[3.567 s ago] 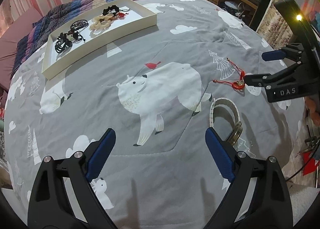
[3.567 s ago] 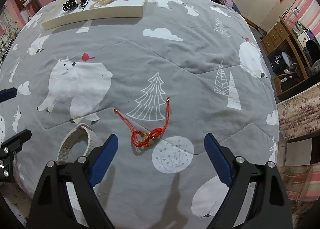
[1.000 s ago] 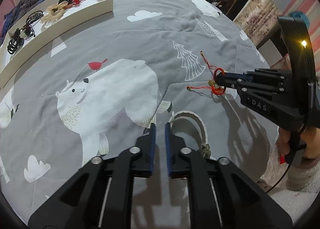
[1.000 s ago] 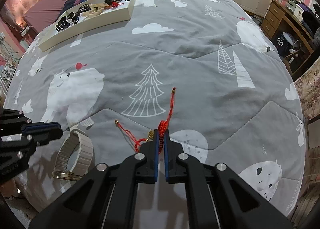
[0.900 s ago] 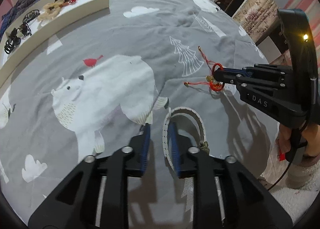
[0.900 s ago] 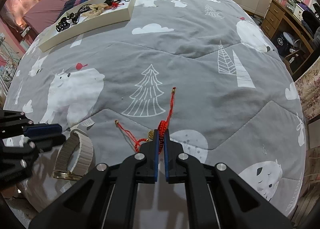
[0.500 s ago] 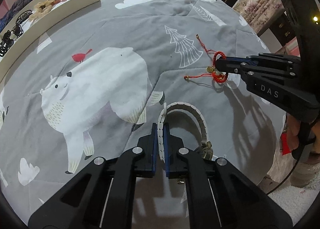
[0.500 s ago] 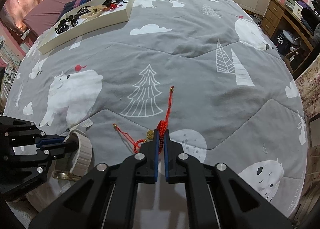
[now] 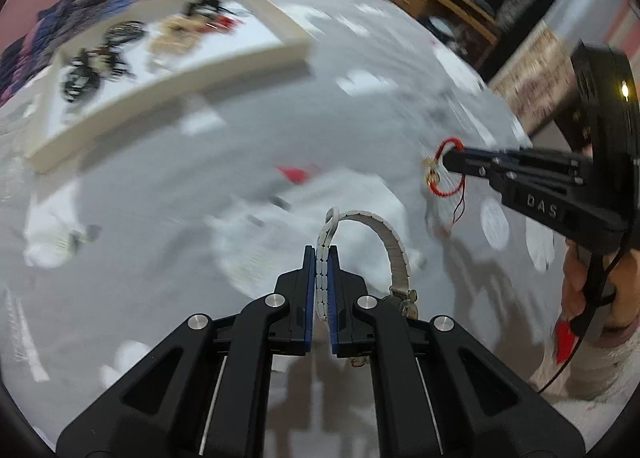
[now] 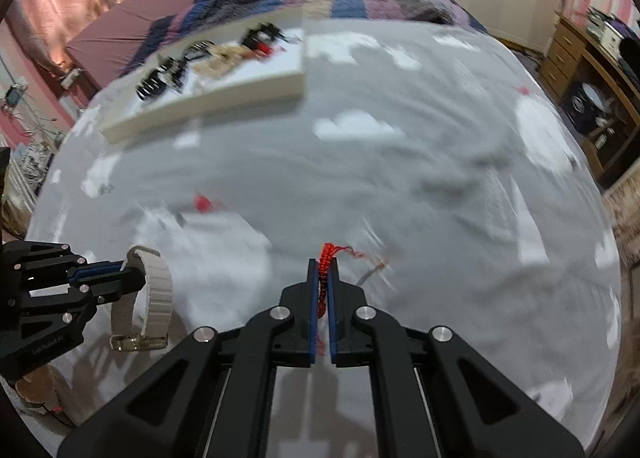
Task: Organize jewelry
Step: 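Carry the watch with the left tool while the right tool carries the red cord to the tray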
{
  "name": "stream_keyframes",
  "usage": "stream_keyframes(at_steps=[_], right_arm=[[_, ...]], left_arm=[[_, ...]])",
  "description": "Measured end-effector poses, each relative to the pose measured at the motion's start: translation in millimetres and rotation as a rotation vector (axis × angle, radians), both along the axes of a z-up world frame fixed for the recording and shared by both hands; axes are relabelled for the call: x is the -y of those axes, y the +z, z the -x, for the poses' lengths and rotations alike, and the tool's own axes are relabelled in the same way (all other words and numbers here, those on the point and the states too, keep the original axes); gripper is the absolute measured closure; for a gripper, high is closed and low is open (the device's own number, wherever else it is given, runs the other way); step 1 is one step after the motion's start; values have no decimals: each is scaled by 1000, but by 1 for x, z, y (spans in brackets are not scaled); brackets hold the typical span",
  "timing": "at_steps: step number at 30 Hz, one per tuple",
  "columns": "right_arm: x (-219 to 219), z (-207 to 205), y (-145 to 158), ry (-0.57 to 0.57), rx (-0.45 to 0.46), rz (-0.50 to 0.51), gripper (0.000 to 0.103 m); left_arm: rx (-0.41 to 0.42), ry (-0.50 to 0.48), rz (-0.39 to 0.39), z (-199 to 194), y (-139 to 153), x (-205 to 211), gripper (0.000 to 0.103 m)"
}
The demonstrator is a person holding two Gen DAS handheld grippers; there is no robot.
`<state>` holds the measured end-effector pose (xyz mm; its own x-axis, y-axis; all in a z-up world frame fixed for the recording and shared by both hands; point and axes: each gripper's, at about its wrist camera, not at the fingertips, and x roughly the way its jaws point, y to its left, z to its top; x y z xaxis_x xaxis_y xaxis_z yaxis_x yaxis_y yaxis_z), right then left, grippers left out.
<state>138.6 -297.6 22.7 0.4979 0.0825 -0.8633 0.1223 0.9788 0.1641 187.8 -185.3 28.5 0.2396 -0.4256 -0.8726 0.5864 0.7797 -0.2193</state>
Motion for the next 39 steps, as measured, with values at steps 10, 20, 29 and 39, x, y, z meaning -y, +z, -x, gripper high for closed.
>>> stream_keyframes(at_steps=[10, 20, 29, 39], right_arm=[[-46, -117, 56, 63, 155, -37, 100], [-65, -226, 38, 59, 156, 52, 100], [-57, -244, -18, 53, 49, 48, 99], [-58, -225, -3, 36, 90, 74, 49]], left_arm=[[101, 249, 4, -144, 40, -63, 99], [35, 318, -25, -226, 2, -65, 99], [51, 323, -86, -232, -23, -52, 99], [127, 363, -92, -206, 6, -66, 56]])
